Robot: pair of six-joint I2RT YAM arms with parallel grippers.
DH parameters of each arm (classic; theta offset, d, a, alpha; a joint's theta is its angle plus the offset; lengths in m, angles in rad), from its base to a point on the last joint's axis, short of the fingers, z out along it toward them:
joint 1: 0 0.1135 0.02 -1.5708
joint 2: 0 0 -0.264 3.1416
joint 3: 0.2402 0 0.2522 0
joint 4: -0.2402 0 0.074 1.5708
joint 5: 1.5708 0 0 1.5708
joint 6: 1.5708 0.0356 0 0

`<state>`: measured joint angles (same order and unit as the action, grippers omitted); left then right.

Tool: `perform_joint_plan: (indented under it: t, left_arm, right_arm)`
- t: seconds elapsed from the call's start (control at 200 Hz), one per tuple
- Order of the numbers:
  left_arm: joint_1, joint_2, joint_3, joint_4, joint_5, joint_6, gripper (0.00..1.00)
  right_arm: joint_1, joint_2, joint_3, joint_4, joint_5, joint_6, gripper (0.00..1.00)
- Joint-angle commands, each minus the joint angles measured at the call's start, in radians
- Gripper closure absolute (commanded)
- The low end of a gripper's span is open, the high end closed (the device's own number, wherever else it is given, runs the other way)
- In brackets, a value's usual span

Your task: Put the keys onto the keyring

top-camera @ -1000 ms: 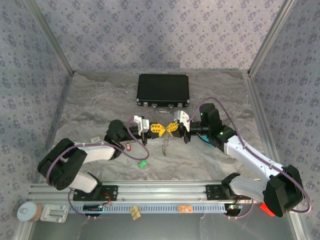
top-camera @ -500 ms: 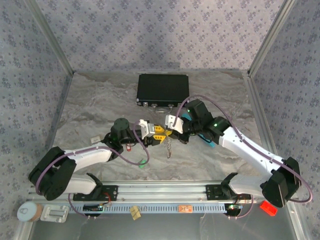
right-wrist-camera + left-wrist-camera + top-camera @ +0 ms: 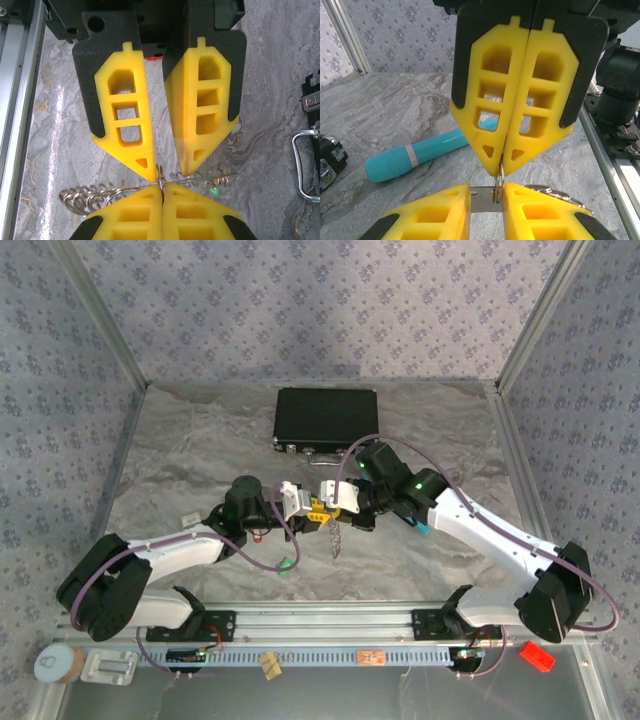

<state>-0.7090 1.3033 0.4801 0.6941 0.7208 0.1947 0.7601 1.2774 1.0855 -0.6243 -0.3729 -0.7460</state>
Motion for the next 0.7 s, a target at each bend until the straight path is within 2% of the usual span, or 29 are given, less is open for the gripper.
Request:
perform_joint_plan:
  t: [0.0,0.14,0.18,0.26,0.345,0.485,0.695]
  left_arm:
    - [-0.006,-0.017,0.04,0.012,0.031,0.006,0.84]
    - [-0.005,-0.009,0.045,0.016,0.041,0.006,1.0]
    - [-0.004,-0.01,0.042,0.021,0.04,0.008,1.0]
    - [-0.005,-0.015,0.028,0.054,0.036,0.002,1.0]
    - [-0.004,-0.005,-0.004,0.154,0.017,-0.032,1.0]
    - [-0.005,0.063,-0.049,0.4,0.013,-0.145,1.0]
    - [-0.004,0.126,-0.059,0.54,0.034,-0.201,1.0]
  right_arm:
    - [0.012,0.006,0.045,-0.016,-0.008,-0.01,1.0]
    - [0.008,-0.013,0.025,0.019,-0.035,0.015,1.0]
    - [-0.001,-0.029,0.007,0.057,-0.046,0.032,1.0]
    - [-0.036,-0.076,-0.052,0.143,-0.093,0.077,0.77]
    - [-0.099,-0.136,-0.151,0.262,-0.207,0.142,0.67]
    - [-0.175,-0.196,-0.279,0.457,-0.35,0.255,0.66]
    - [-0.212,-0.219,-0.373,0.585,-0.413,0.318,0.68]
